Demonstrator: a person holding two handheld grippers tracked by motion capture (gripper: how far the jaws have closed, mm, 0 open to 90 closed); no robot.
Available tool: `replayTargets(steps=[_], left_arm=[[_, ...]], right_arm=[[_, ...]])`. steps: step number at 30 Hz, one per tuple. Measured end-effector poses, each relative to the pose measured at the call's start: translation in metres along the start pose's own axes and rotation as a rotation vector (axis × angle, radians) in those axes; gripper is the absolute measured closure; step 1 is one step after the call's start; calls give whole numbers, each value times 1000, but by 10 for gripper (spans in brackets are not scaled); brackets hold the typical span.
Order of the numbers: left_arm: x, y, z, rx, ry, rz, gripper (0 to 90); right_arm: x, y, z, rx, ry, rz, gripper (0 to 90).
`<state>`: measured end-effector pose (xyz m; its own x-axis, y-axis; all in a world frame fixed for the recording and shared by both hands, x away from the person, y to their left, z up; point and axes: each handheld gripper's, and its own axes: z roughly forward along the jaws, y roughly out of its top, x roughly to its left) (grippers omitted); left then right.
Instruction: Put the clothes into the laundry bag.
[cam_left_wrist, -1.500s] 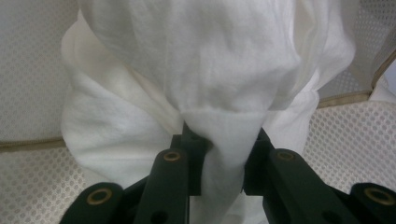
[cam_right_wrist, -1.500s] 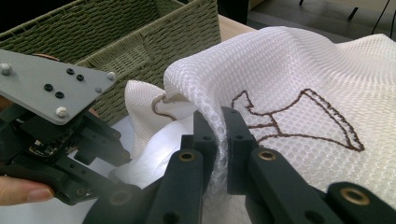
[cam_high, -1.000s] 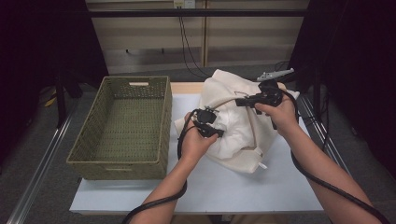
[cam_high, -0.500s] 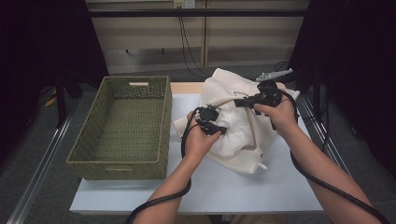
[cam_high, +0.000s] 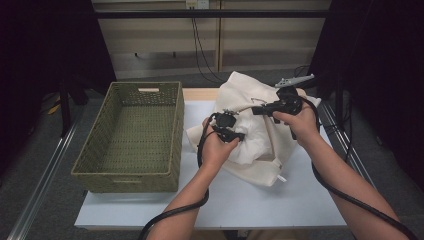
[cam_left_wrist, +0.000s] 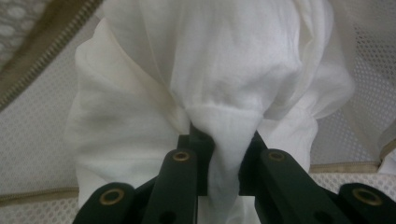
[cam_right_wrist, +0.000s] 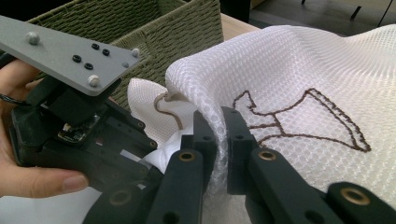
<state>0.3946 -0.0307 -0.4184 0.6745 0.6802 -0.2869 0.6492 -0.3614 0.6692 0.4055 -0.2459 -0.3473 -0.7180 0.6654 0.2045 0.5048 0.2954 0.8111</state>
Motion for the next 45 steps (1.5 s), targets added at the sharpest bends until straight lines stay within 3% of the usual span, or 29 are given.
replayTargets(steps=[11, 29, 35, 39, 45], left_arm=[[2, 4, 4, -23, 9, -12, 817], [-5, 11, 16, -63, 23, -30, 817], [-5, 11, 18, -49, 17, -19, 792], [-2, 11, 13, -16, 4, -17, 707], [1, 8, 5, -23, 1, 1, 492]], right_arm=[[-1, -1, 0, -2, 4, 7, 865], [-2, -4, 2, -7, 6, 10, 865], [-3, -5, 1, -8, 2, 15, 865], [-2, -5, 0, 0, 0, 12, 865], [-1, -4, 1, 5, 0, 1, 865]])
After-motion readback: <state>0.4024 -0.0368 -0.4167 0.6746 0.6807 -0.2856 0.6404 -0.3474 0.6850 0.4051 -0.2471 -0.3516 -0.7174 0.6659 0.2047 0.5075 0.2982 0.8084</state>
